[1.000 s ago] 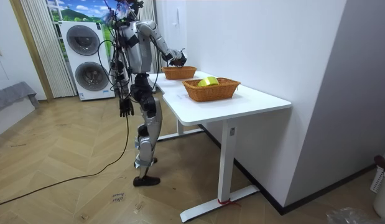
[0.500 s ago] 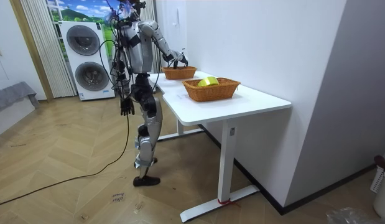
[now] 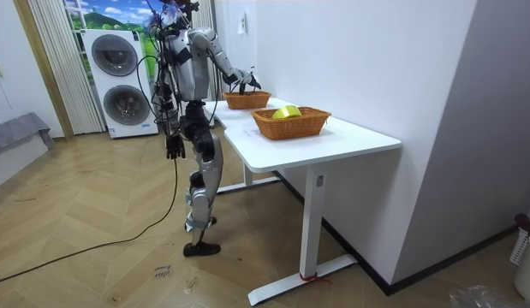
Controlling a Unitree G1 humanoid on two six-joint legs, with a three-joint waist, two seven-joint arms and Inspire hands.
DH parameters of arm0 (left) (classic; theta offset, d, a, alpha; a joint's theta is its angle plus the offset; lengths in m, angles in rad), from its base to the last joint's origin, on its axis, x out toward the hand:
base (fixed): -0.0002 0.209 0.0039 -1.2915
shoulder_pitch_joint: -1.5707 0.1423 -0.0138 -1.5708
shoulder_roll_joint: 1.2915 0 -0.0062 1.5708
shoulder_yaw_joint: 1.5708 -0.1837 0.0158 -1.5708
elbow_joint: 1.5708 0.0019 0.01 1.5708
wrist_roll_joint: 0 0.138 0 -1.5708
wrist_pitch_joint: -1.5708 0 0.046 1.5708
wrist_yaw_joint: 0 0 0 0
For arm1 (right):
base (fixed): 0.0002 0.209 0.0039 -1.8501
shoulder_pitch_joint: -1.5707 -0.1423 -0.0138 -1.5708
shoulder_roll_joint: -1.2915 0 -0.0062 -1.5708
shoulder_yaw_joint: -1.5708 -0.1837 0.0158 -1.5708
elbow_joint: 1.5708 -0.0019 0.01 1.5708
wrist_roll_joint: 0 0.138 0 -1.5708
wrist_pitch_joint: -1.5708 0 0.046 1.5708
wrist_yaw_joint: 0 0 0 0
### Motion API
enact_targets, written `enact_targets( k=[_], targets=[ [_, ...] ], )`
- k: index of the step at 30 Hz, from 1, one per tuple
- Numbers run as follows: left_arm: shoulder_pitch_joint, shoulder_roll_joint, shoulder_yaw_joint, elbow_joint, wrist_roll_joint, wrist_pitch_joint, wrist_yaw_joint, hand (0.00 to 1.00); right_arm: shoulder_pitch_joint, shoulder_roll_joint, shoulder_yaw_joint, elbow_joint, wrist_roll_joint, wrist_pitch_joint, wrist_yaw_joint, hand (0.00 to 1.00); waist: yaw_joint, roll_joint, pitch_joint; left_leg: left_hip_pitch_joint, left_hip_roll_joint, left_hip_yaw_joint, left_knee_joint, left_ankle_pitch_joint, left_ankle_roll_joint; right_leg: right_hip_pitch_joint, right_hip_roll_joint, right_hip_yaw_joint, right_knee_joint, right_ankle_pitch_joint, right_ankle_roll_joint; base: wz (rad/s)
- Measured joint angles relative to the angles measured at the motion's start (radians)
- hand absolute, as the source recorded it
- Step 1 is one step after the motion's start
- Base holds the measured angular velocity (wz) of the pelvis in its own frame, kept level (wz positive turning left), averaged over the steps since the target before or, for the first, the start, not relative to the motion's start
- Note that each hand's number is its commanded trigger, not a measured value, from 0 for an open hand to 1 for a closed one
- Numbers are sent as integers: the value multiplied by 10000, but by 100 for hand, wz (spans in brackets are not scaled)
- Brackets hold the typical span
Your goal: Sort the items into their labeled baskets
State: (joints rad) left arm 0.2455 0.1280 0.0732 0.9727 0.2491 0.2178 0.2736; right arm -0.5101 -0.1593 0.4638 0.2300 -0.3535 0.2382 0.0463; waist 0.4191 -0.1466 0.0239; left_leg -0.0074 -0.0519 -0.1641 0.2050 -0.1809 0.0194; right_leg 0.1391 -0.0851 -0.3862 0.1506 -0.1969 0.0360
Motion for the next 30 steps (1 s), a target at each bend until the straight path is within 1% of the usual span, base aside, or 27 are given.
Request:
enact_targets(
  k=[3, 5, 7, 9, 11, 12, 13, 14, 15, 16, 17, 19, 20, 21, 22, 23, 24, 25, 26, 27, 28, 29, 30],
  targets=[
    [13, 7, -18, -13, -25, 0, 45, 0, 0, -2, 0, 0, 6, -34, -37, 0, -17, 3, -5, 8, 0, 48, -12, 0, 0, -1, -1, 5, 0, 0, 0, 0],
    [14, 7, -19, -15, -35, -3, 104, 0, 0, -10, -5, 0, 20, -121, -161, 0, -25, 2, -6, 8, 2, 77, -14, 0, 0, -3, -2, 15, -1, 0, 0, 0],
    [20, 9, 4, -21, -22, -93, 181, 0, 0, -78, -171, -41, 122, -333, -271, 0, -48, 6, -10, -15, 1, 91, -18, 0, 0, -21, -2, 37, -1, 0, 0, 0],
    [49, 20, 16, -16, -17, -160, 219, 0, -5, -137, -265, -136, 237, -424, -410, 0, -62, 30, -27, 3, 2, 110, -20, 0, 0, -13, -4, 51, -1, 0, 0, -4],
    [92, 0, 16, -45, -16, -206, 230, 0, -19, -140, -505, -194, 287, -543, -476, 0, -82, 61, -55, 62, 27, 247, -21, 0, 1, -13, -6, 251, -2, 0, 0, -12],
    [155, -7, 29, -101, -15, -219, 220, 0, -14, -148, -677, -380, 280, -549, -546, 0, -181, 111, -56, 61, 38, 249, -12, 0, 1, -18, -10, 267, -6, 0, 0, -6],
    [211, -5, 70, -104, -3, -225, 208, 0, -11, -178, -860, -704, 284, -551, -626, 0, -337, 138, -73, 52, 43, 243, -7, 0, 1, -21, -11, 275, -6, 0, 0, 0],
    [238, -4, 113, -100, 2, -225, 202, 0, -1, -188, -975, -890, 284, -557, -668, 0, -418, 158, -81, 52, 40, 240, -6, 0, 1, -19, -11, 281, -6, 0, 0, 0],
    [296, -5, 246, -97, 3, -227, 191, 0, -1, -240, -1229, -1215, 284, -655, -788, 0, -638, 201, -97, 54, 36, 247, -5, 1, 2, -14, -11, 309, -5, 0, 0, -4],
    [302, 0, 358, -96, 42, -231, 193, 0, 0, -363, -1548, -1569, 391, -754, -918, 0, -776, 230, -101, 78, 38, 300, -11, 1, 2, -16, -10, 328, -3, 0, 0, -7],
    [324, -11, 450, -98, 77, -248, 195, 0, 10, -442, -1705, -1774, 468, -760, -1005, 0, -835, 236, -103, 97, 36, 332, -14, 2, 2, -12, -6, 342, -4, 0, 0, -11],
    [373, -20, 706, -96, 0, -315, 223, 0, 224, -931, -2268, -2965, 506, -775, -1339, 0, -1243, 258, -109, 150, 48, 398, -9, 1, 2, 35, 3, 371, 2, 1, 0, -8],
    [343, -25, 711, -97, -16, -318, 227, 0, 250, -1047, -2410, -3213, 523, -839, -1451, 0, -1375, 305, -93, 182, 53, 455, -15, 1, 2, 40, 4, 419, -2, 1, -1, -16],
    [390, -42, 711, -103, -22, -325, 236, 0, 269, -1196, -2695, -3489, 535, -1053, -1709, 0, -1610, 353, -127, 223, 57, 555, -27, 0, 3, 35, 1, 555, -2, 1, -1, -24],
    [419, -44, 711, -106, -20, -367, 268, 0, 328, -1312, -3013, -3725, 559, -1185, -2015, 0, -1832, 341, -190, 270, 67, 643, -42, 1, 3, 34, -3, 654, 3, 1, -1, -26],
    [389, -39, 720, -106, -13, -403, 288, 0, 356, -1375, -3165, -3797, 616, -1232, -2162, 0, -1949, 370, -196, 318, 86, 749, -70, 1, 3, 25, -1, 770, 3, 1, -1, -37],
    [392, -35, 793, -85, -20, -519, 296, 0, 478, -1507, -3510, -3966, 739, -1308, -2383, 0, -2069, 443, -214, 388, 108, 947, -98, 0, 3, 11, 1, 972, 3, 1, -1, -46],
    [386, -18, 815, -71, -23, -614, 324, 0, 617, -1645, -3810, -4171, 736, -1323, -2631, 0, -2268, 467, -257, 461, 130, 1096, -166, 1, 4, -13, 7, 1179, 19, 1, -1, -46],
    [388, 0, 816, -51, -38, -687, 360, 0, 667, -1714, -3910, -4273, 726, -1323, -2759, 0, -2372, 499, -270, 499, 139, 1151, -206, 8, 15, -28, 18, 1284, 36, 2, -2, -43],
    [389, 32, 831, 3, -121, -770, 464, 0, 718, -1833, -4103, -4454, 727, -1327, -2956, 0, -2600, 551, -290, 549, 190, 1349, -252, 8, 16, -63, 45, 1451, 79, 7, -8, -38],
    [378, 72, 897, 83, -218, -852, 504, 0, 724, -1970, -4328, -4585, 746, -1367, -3123, 0, -2925, 568, -318, 600, 229, 1448, -293, 8, 16, -100, 70, 1608, 168, 9, -11, -43],
    [345, 89, 979, 211, -206, -970, 506, 0, 760, -2146, -4656, -4702, 839, -1401, -3283, 0, -3151, 584, -327, 735, 267, 1566, -380, 9, 13, -90, 96, 1689, 218, 9, -11, -32],
    [360, 85, 989, 211, -207, -978, 506, 0, 786, -2242, -4842, -4749, 913, -1430, -3385, 0, -3224, 583, -337, 790, 285, 1640, -397, 8, 12, -81, 110, 1761, 218, 11, -15, -39]
  ],
)
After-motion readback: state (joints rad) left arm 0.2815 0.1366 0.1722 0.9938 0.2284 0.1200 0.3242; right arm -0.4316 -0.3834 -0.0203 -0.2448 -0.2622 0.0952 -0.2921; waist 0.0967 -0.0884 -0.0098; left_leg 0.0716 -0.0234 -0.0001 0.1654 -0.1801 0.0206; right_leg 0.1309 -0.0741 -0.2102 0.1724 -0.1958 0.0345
